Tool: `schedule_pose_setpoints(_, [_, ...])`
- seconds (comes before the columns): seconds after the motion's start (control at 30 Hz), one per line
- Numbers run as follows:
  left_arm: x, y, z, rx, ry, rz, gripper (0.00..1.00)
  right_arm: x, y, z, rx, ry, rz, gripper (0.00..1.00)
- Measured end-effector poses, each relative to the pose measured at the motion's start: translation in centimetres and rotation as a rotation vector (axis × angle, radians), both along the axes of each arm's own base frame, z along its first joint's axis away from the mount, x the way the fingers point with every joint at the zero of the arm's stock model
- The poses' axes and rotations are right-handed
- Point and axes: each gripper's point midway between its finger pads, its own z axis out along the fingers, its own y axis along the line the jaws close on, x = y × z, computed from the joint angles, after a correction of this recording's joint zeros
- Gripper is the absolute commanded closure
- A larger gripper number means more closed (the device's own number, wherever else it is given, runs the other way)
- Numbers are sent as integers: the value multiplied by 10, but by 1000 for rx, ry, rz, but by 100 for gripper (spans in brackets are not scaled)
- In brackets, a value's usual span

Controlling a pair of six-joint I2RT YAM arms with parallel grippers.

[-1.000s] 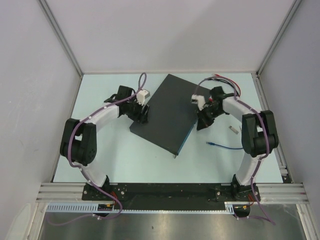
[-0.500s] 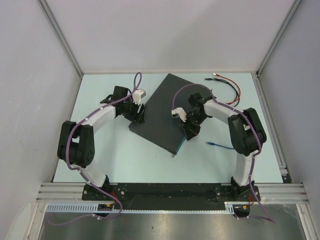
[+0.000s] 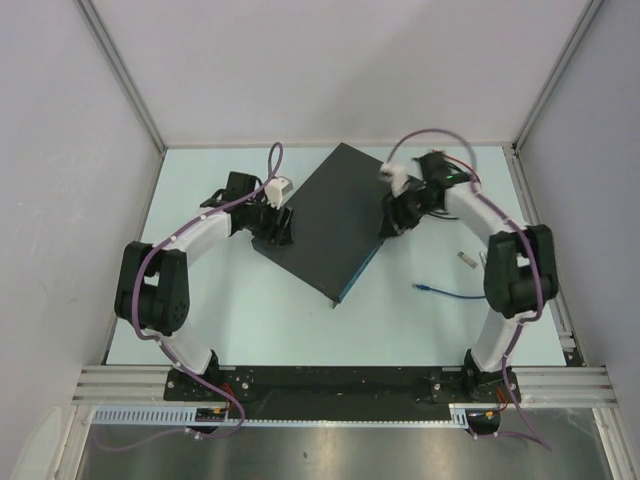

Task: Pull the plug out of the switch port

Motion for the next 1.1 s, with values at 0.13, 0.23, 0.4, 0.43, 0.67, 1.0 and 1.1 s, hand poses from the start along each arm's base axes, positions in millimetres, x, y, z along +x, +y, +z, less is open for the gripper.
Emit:
schedule_pose_setpoints(0.13, [5,-11,7,-35,-34,-24,30,82,-70,67,180,-77,-418,0])
schedule_pose_setpoints(0.23, [6,-27,16,-60,-61,-66,30,130,-123,97,245,-116,-630,0])
schedule_pose_setpoints(0.4, [3,-66,41,-134,-127,-188,30,172,-134,100,292,-105,-692,4])
schedule_pose_setpoints(0.43, [2,-71,43,-139,-135,-206,30,177,-133,94,296,-91,-691,14])
schedule_pose_setpoints(0.67, [15,-93,48,-87,-129,-322,30,182,-135,37,399,115,-684,51])
schedule_pose_setpoints(1.0, [32,-64,20,55,-67,-304,30,187,-162,7,499,165,-678,52])
schedule_pose_setpoints(1.1, [35,-63,6,68,-30,-299,30,187,-160,2,514,162,-665,54])
